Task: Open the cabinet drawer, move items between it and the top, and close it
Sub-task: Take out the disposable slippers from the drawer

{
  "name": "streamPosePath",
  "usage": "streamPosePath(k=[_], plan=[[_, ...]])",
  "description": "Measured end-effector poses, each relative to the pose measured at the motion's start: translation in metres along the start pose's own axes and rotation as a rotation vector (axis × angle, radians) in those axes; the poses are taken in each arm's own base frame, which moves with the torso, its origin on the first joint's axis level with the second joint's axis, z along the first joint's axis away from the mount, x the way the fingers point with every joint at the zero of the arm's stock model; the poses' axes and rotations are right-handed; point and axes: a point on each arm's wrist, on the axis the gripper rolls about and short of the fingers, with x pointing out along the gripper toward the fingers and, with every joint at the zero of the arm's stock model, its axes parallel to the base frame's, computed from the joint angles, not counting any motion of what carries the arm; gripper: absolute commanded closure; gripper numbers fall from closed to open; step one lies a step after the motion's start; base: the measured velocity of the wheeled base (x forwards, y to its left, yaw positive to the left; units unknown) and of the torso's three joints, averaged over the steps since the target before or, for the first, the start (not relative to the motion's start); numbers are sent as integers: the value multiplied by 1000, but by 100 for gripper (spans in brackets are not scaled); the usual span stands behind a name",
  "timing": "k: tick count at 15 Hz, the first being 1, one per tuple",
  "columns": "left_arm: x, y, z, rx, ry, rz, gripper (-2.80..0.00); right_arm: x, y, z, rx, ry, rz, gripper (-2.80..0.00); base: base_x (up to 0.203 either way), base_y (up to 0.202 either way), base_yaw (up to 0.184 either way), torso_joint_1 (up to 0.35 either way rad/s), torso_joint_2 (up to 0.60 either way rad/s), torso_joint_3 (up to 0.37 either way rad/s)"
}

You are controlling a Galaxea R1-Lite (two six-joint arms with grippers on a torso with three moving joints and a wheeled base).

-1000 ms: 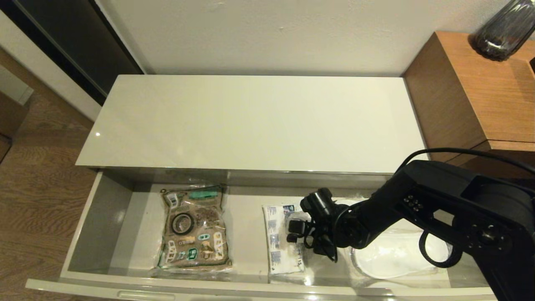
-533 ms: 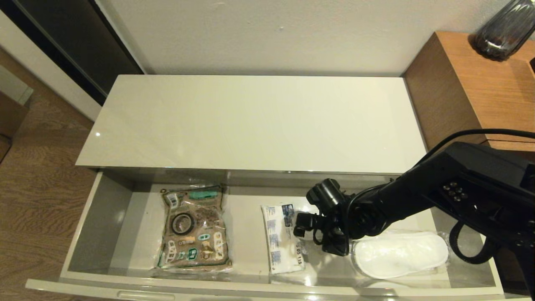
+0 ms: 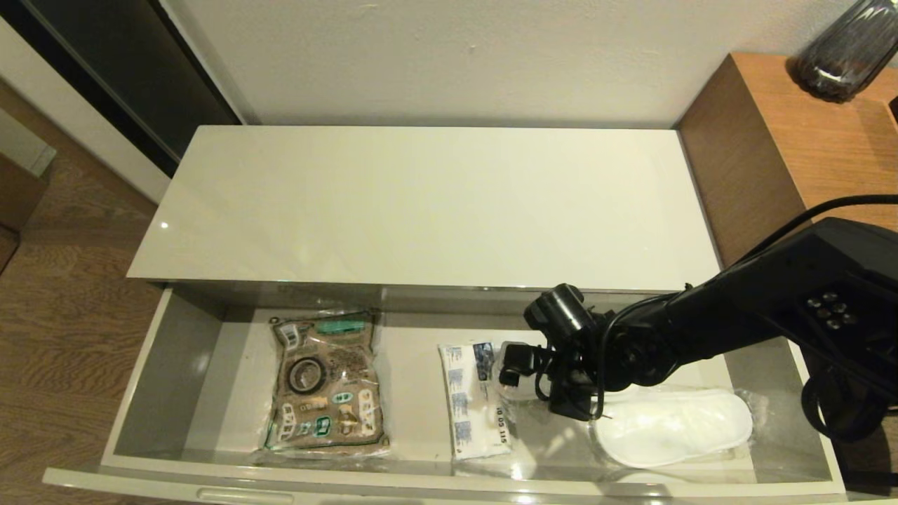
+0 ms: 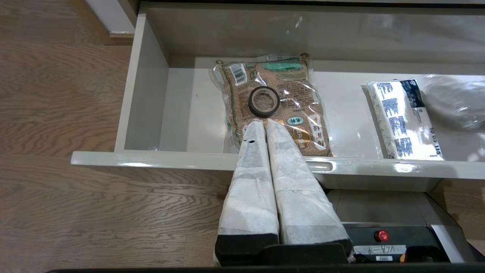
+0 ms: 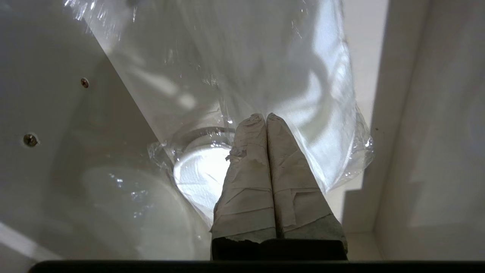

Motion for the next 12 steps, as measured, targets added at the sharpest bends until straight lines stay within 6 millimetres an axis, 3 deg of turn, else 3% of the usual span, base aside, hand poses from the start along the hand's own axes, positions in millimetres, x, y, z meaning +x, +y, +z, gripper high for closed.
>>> streamPosePath(k=[6, 7, 12], plan=[[0, 0, 0, 0, 0, 0, 0, -22, -1, -6, -5, 7, 4, 0, 0, 0, 0, 0, 0, 0], [0, 0, 0, 0, 0, 0, 0, -22, 0, -7, 9, 8, 3, -280, 0, 0, 0, 0, 0, 0], [0, 0, 0, 0, 0, 0, 0, -15, 3, -5, 28, 0, -6, -280, 0, 0, 0, 0, 0, 0]])
